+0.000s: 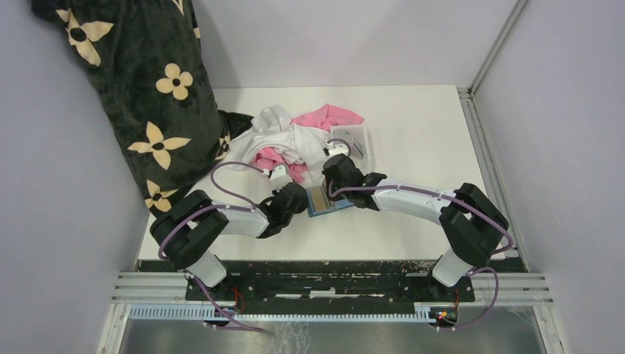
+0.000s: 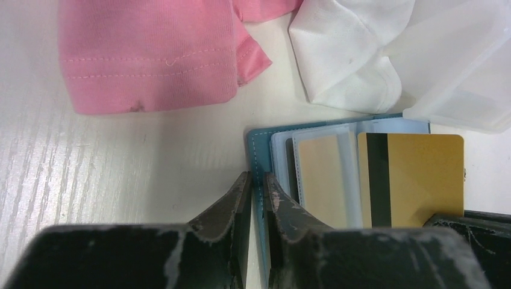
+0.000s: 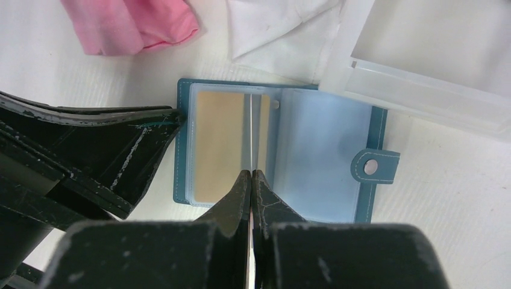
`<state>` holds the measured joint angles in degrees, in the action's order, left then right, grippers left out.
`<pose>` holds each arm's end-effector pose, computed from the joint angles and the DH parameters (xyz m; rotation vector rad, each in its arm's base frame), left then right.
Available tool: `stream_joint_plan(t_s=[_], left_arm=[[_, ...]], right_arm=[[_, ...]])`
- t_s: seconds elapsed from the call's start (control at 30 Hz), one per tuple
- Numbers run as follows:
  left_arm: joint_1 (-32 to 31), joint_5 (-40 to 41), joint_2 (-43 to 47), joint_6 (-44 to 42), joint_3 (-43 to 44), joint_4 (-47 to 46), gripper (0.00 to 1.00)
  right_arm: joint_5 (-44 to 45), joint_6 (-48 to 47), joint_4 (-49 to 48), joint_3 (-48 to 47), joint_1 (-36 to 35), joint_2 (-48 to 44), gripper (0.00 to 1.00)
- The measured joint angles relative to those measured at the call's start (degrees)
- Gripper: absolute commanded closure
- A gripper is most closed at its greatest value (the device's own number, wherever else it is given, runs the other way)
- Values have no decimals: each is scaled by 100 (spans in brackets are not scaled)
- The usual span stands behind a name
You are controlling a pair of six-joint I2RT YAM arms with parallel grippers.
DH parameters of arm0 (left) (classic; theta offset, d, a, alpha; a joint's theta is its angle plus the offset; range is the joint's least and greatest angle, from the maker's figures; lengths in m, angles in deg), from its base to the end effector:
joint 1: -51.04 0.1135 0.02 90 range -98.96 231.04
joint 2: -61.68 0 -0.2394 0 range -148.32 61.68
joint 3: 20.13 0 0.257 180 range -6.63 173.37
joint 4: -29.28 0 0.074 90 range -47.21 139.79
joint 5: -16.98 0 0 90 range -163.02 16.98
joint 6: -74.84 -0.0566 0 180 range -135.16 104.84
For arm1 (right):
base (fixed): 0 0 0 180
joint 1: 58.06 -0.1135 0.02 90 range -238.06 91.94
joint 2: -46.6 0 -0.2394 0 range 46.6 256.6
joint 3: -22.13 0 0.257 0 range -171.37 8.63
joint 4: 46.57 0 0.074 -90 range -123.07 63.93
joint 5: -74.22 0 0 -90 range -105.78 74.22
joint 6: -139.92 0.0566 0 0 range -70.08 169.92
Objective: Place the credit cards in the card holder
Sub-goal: Turn over the card slot in the card holder.
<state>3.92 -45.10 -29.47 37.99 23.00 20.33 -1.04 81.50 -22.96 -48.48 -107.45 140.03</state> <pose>0.2188 -0.1967 0.0836 -0.3726 2.1649 -0.4498 0.2452 0.2639 0.1595 -0.2466 2.3675 0.3830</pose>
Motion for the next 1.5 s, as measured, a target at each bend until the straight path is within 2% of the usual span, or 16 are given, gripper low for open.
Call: stream_joint_plan(t_s=[0.23,0.63,1.5], left_arm=[[7,2,-186,66,109,-118,84],[11,0,-387,68,269,-221,85],[17,-96,-389,79,199,-367,86]], right_arm=[[-227,-11,-76,66,345,-59,99],[-920,389,-739,658,905,-127,99],[-1333,1193,-1473,1357,1106,-442,99]])
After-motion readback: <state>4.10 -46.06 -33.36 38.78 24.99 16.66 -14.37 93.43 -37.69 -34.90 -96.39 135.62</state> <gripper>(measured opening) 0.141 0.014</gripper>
